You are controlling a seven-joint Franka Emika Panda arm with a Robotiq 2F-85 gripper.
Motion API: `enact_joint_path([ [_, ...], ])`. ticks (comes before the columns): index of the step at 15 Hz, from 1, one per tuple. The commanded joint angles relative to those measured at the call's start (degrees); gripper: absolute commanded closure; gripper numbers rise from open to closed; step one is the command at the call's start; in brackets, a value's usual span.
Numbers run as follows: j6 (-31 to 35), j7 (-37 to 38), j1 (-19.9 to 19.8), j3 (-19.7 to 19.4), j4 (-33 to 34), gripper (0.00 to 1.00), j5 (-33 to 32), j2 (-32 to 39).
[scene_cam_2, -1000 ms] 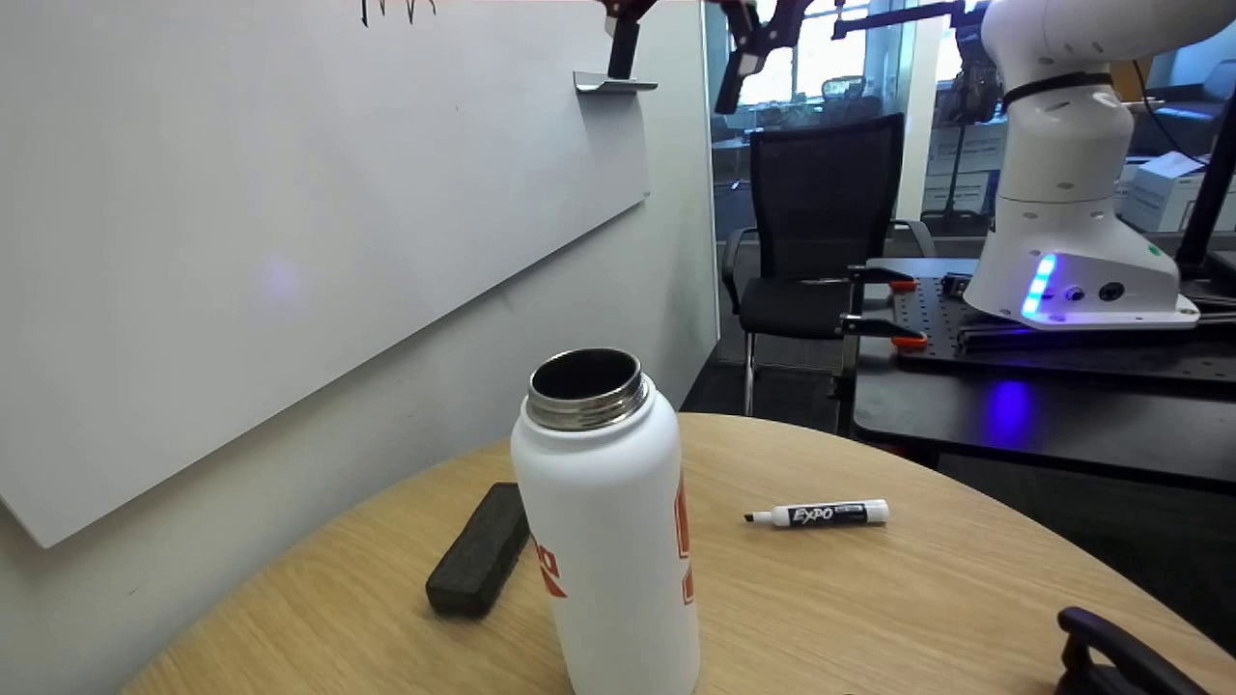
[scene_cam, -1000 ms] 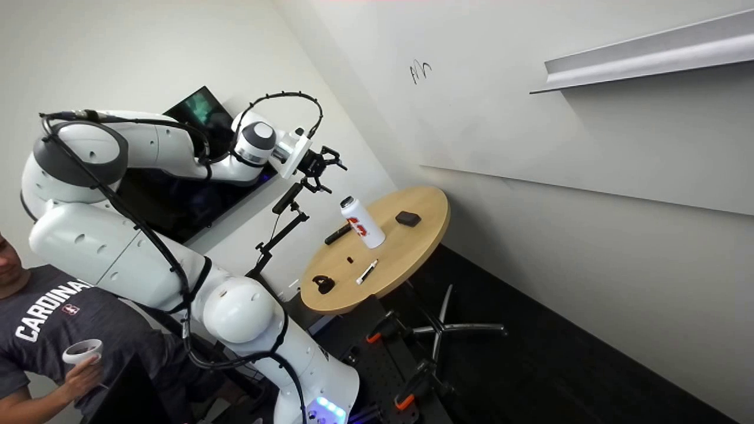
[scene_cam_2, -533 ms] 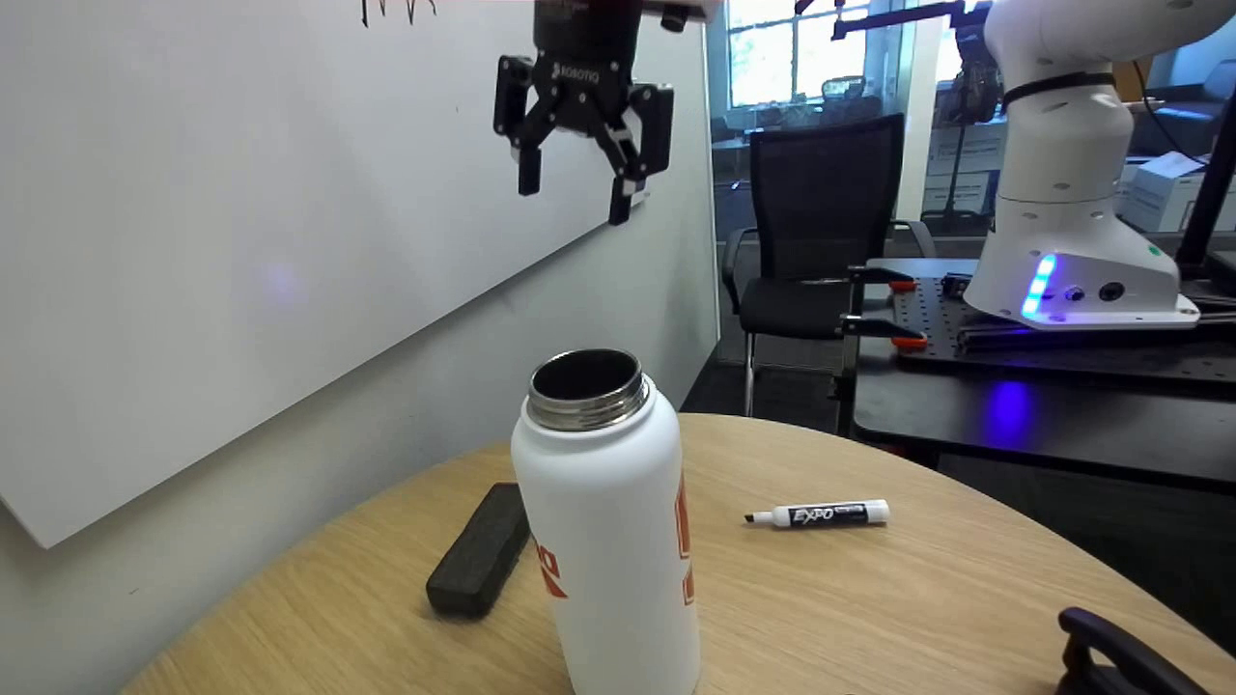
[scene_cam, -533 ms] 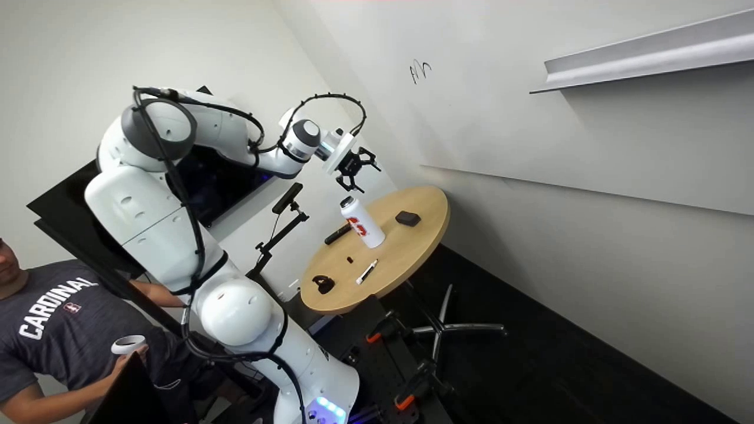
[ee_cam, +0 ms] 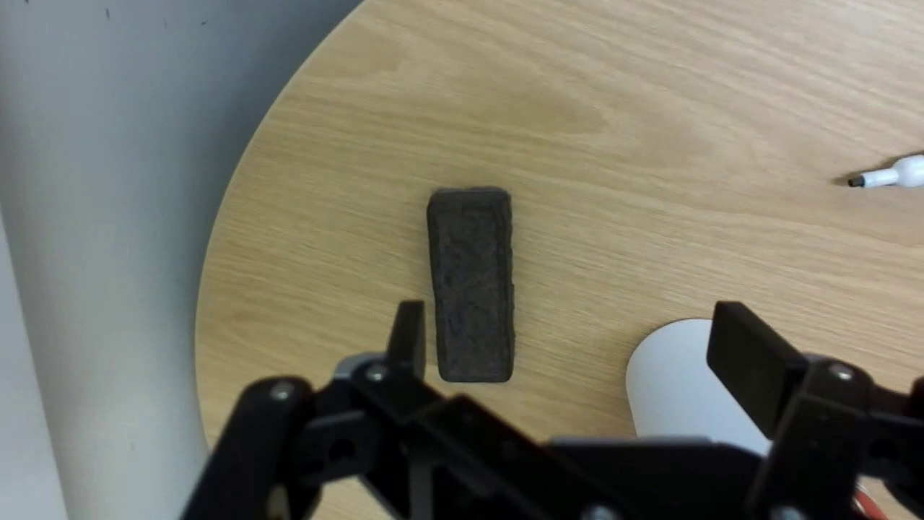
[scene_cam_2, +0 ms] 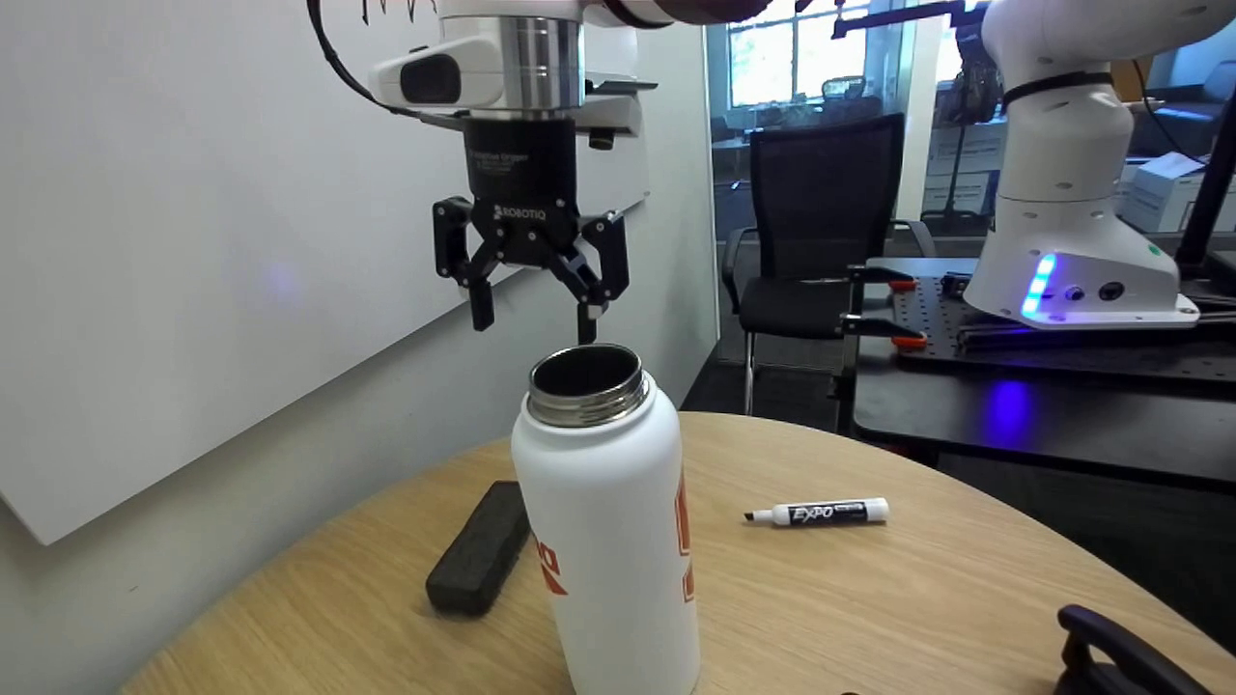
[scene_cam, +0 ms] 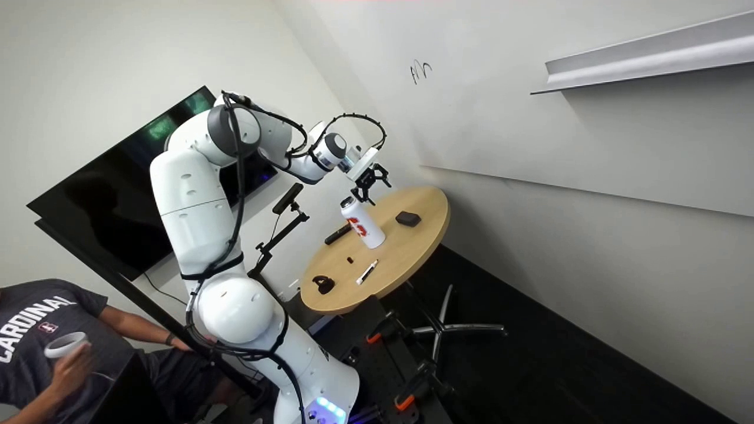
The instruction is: Pick up the eraser and rub it on the white board. Pick up the lid from the table and put it on the white bottle.
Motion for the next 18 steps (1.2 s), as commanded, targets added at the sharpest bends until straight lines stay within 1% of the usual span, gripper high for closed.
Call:
enact_joint_path([
  [1, -0.2, -0.1, 0.3, -0.2, 0.3, 0.0, 0.2, 0.3],
  [5, -0.2, -0.1, 0.1, -0.3, 0.3, 0.0, 0.2, 0.3],
  [8, 1.5, 0.1, 0.7, -1.1, 1.7, 0.0, -1.2, 3.8],
  [11, 4.4, 1.0, 1.9, -1.8, 2.9, 0.0, -2.2, 7.6],
  [15, 10.8, 1.1, 3.1, -3.6, 4.9, 0.0, -4.0, 12.7],
  [18, 12.6, 1.0, 3.4, -5.1, 7.5, 0.0, -4.6, 16.0],
])
